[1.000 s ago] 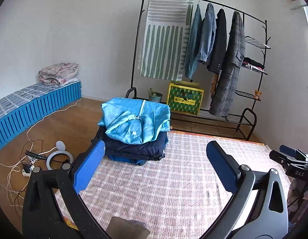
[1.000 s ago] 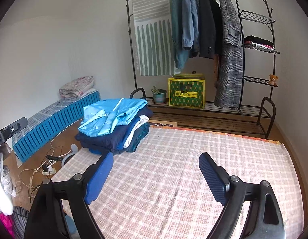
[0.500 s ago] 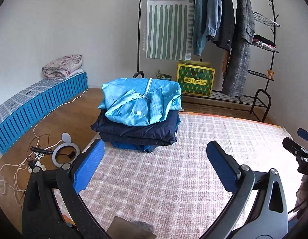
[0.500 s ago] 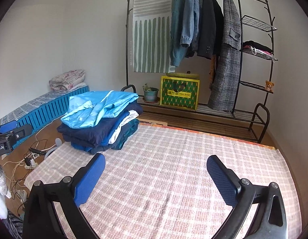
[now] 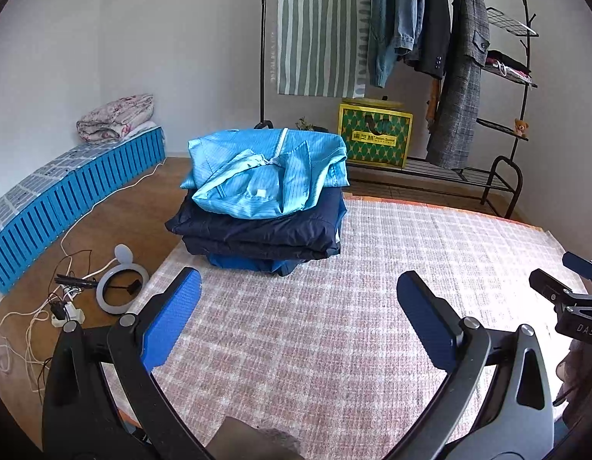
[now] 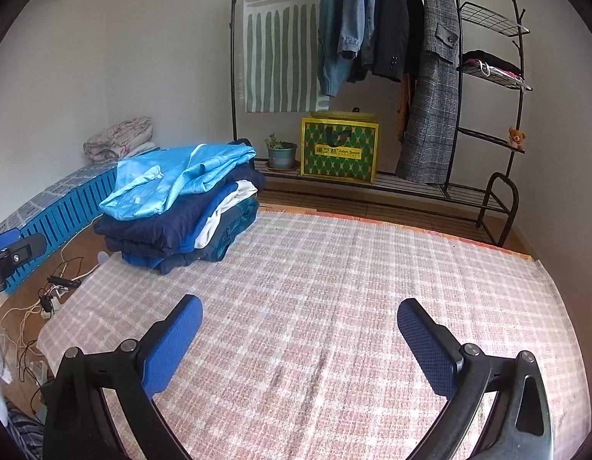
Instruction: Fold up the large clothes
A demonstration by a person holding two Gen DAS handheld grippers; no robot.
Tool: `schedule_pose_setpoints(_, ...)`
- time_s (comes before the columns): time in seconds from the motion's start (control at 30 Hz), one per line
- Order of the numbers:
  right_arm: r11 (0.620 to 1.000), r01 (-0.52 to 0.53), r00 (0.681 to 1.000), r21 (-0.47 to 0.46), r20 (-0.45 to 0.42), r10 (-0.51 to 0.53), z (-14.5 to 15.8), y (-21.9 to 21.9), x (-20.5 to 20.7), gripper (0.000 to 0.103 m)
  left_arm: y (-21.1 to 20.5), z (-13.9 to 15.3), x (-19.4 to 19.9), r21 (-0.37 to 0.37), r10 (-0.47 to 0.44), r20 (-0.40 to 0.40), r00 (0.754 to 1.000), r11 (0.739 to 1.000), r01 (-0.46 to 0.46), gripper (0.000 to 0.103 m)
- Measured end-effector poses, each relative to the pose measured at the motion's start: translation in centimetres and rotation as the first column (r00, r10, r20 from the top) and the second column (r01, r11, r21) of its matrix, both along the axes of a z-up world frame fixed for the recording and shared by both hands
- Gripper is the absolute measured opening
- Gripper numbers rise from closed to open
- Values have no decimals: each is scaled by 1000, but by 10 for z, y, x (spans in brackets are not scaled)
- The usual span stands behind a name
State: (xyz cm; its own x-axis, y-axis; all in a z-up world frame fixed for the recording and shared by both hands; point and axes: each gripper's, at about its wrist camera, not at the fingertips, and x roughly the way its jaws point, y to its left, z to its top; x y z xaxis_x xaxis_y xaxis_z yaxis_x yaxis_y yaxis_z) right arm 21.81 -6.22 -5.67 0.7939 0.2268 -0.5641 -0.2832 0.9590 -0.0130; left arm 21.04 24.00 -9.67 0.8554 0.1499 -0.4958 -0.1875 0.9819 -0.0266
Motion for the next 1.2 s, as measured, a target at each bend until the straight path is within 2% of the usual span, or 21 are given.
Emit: schedule_pose_setpoints(1.2,1000,2,1000,14,-15,-2,-6,6,-2,103,-2,0,-1,9,-12,2,1000,1000,12,103)
